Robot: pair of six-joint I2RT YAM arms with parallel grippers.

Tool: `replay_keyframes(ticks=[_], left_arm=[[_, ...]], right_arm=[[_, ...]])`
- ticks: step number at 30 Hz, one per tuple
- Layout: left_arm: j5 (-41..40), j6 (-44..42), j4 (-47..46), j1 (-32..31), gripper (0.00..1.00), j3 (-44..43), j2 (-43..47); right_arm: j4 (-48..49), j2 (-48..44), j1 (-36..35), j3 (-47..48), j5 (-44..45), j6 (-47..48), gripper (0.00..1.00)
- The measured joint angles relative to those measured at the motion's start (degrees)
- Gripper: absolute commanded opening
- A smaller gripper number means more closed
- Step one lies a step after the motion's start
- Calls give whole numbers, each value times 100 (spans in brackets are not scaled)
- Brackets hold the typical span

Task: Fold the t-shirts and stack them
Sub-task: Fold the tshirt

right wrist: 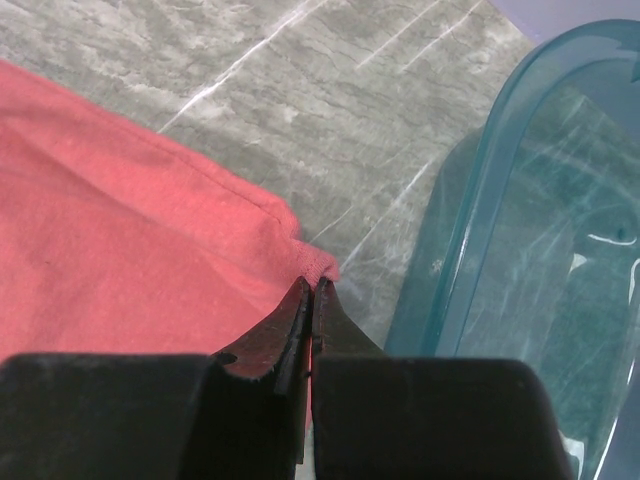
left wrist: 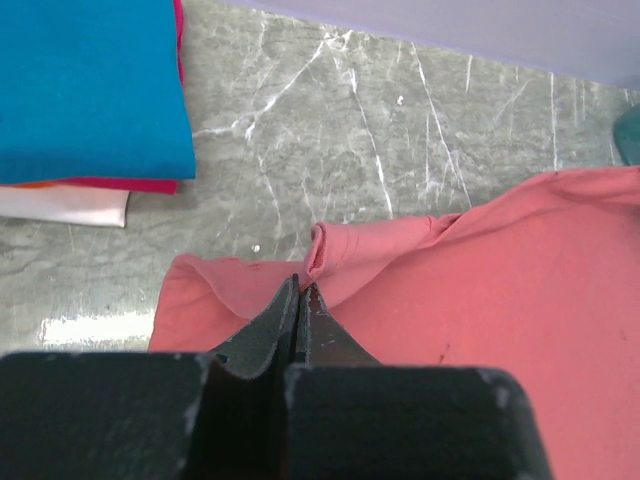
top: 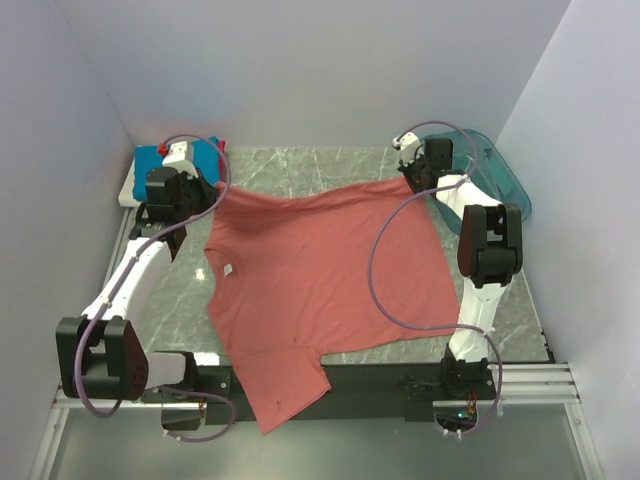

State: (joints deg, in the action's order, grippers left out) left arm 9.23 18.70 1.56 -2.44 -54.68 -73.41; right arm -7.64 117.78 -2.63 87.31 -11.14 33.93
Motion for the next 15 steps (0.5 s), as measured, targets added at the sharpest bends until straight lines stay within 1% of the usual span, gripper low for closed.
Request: replay_keyframes(ticks=[15], left_arm=[[240,9,269,0,0,295,769]], right_arm=[[42,0,0,0,94,-2,0]])
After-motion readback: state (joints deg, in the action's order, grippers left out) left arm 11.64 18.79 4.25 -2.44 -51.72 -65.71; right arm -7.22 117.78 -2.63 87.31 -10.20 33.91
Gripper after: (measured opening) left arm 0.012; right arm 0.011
